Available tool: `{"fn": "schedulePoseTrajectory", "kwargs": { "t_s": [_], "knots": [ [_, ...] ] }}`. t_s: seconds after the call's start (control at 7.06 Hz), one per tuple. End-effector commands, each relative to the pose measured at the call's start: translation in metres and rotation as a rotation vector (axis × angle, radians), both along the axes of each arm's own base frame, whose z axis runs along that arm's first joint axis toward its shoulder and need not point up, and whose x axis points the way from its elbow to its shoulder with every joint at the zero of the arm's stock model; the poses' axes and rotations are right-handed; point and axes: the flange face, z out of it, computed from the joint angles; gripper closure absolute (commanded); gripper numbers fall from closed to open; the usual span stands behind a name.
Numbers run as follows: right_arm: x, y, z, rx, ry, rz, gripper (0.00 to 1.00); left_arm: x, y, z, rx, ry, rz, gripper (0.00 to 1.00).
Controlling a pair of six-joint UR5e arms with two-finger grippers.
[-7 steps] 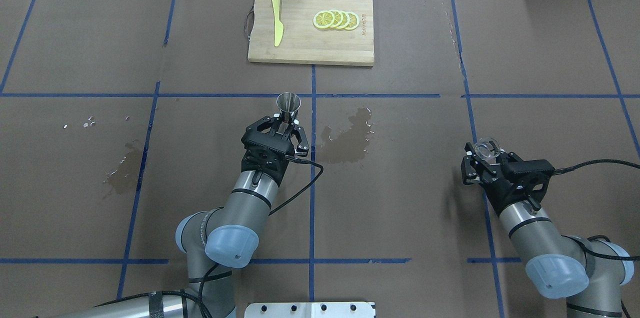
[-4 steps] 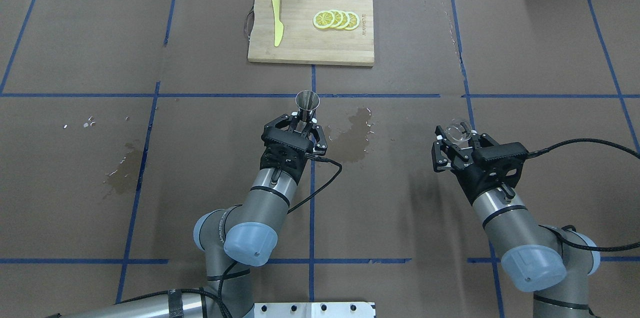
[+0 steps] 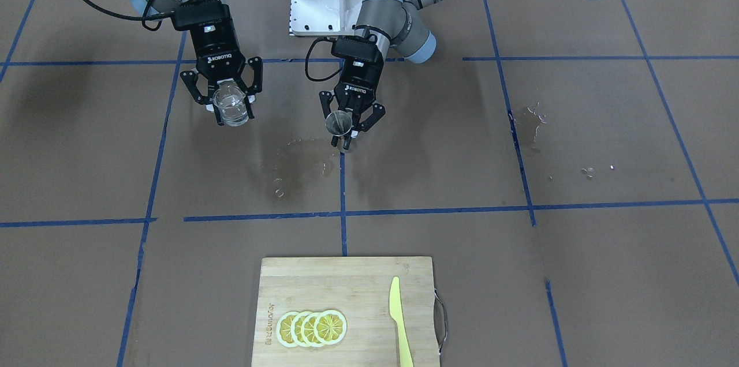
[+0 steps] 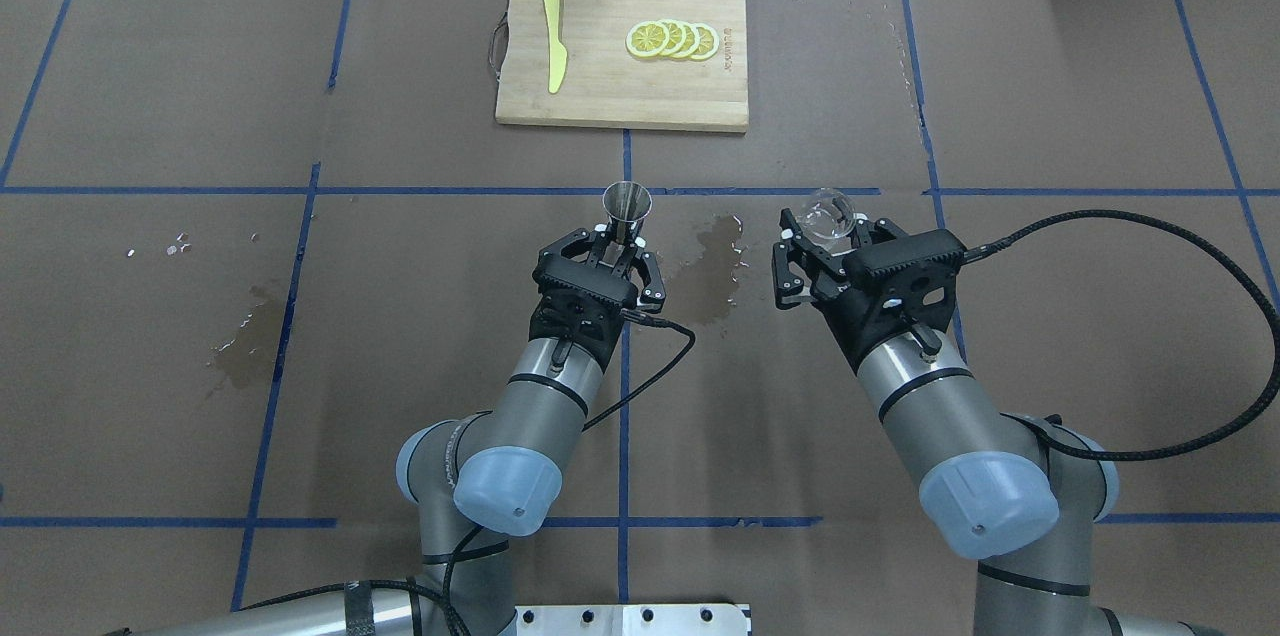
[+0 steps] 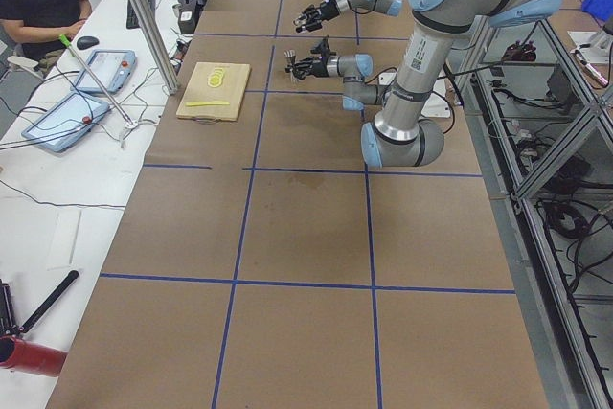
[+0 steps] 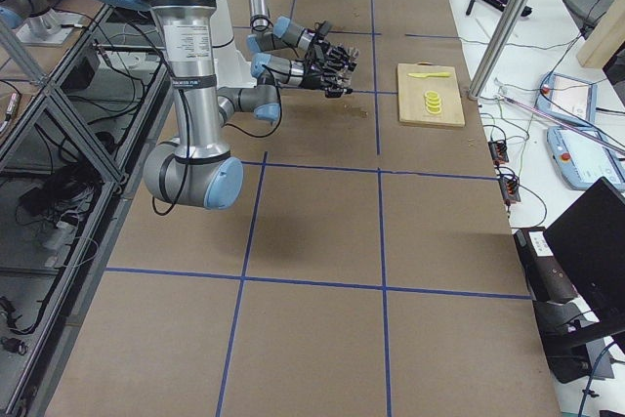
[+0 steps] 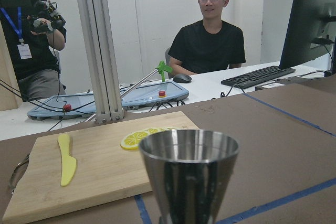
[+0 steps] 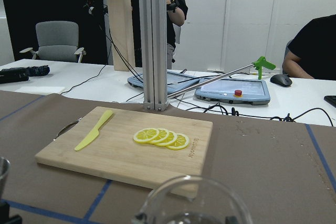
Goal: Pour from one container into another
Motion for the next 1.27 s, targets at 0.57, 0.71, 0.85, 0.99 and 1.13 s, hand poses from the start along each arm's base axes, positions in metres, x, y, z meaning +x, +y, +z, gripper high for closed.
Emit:
{"fn": "schedulePoseTrajectory", "kwargs": {
  "t_s": [0.57, 0.71, 0.85, 0.99, 1.13],
  "knots": [
    [-0.007, -0.03, -0.101, -0.011, 0.108, -0.049, 1.0, 0.004, 0.037, 0.0, 0.088, -0.029, 0.033, 1.0],
    [-0.01, -0.03, -0.105, -0.02, 0.142, -0.052, 1.0, 0.004, 0.037, -0.001, 0.089, -0.028, 0.033, 1.0],
    [-0.009, -0.029, -0.108, -0.025, 0.161, -0.054, 1.0, 0.004, 0.037, -0.001, 0.09, -0.028, 0.035, 1.0],
    [-0.005, -0.026, -0.111, -0.03, 0.174, -0.056, 1.0, 0.004, 0.037, -0.001, 0.09, -0.027, 0.034, 1.0],
    [-0.008, -0.026, -0.113, -0.038, 0.203, -0.058, 1.0, 0.004, 0.037, -0.001, 0.09, -0.028, 0.035, 1.0]
  ]
}}
